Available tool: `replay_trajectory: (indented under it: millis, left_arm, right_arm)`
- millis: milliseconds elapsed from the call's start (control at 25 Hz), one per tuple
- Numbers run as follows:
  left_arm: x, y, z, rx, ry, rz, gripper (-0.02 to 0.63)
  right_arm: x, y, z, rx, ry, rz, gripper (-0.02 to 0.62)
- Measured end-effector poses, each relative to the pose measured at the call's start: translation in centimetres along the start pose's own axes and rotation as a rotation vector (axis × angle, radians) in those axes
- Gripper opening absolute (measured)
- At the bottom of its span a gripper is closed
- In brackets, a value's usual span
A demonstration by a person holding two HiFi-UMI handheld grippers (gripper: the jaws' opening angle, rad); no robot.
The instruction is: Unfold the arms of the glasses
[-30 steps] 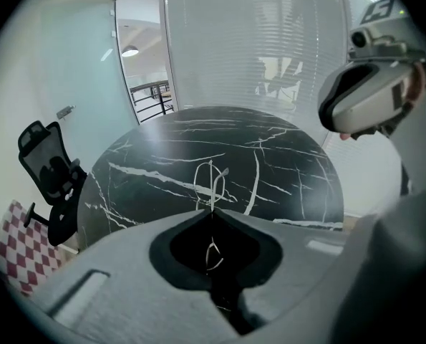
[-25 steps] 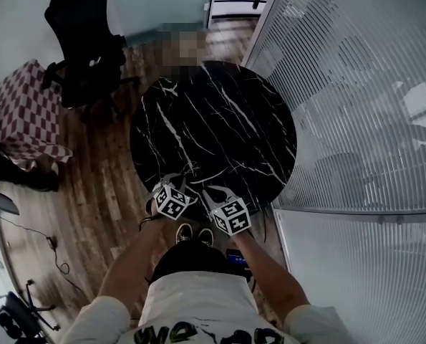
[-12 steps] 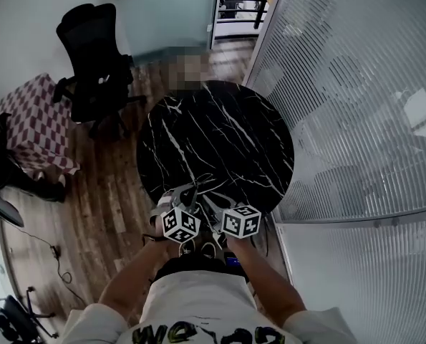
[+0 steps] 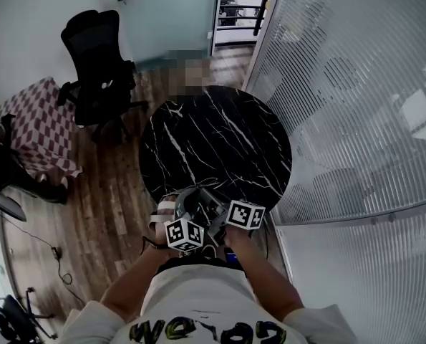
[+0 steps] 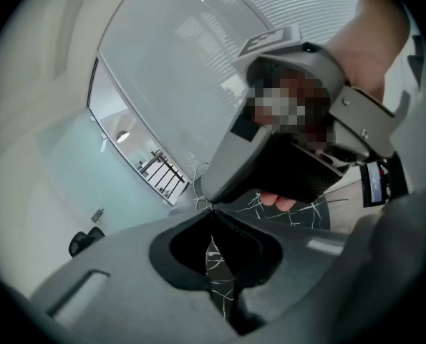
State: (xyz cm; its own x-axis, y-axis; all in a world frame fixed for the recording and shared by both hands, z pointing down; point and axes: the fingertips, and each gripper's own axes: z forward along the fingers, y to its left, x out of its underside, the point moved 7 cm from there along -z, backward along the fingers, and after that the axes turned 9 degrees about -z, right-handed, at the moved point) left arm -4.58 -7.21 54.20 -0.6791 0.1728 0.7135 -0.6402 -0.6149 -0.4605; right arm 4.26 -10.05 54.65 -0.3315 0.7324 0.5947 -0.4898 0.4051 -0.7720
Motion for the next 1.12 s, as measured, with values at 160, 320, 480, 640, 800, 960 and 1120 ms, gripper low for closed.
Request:
replay_trajectory:
  millis: [160, 320, 480, 640, 800, 960, 1120]
  left_arm:
    - [-0.4, -0.6, -0.8, -0.037, 0.009, 0.092, 0.011]
    - [-0.6, -1.2, -1.4, -0.055, 0.016, 0.140, 0.012]
    - [-0.6, -1.2, -1.8, -0.050, 0.010, 0.124, 0.012]
    - [-0.9, -1.2, -2.5, -0.032, -0.009, 0.101, 0.020]
    - [-1.3, -1.6, -3.4, 0.001, -0.041, 0.055, 0.055]
    - [-1.5, -1.1, -4.4, 0.021, -0.068, -0.022, 0.079]
    - [-1.7, 1.1, -5.7, 0.042, -0.098, -0.190, 0.090]
  right_arm:
    - [0.2, 0.1, -0.1, -0.043, -0.024, 0.101, 0.089]
    - [0.4, 0.0, -0.3, -0.063, -0.044, 0.146, 0.058]
    - [0.7, 0.0, -0.5, -0.100, -0.074, 0.185, 0.044]
    - [0.8, 0.4, -0.8, -0.131, -0.100, 0.214, 0.033]
    - [1.0, 0.1, -1.3, -0.133, -0.122, 0.224, 0.021]
    - [1.1, -0.4, -1.8, -0.135, -0.135, 0.236, 0.020]
    - [1.0, -0.4, -2.3, -0.133, -0.140, 0.236, 0.020]
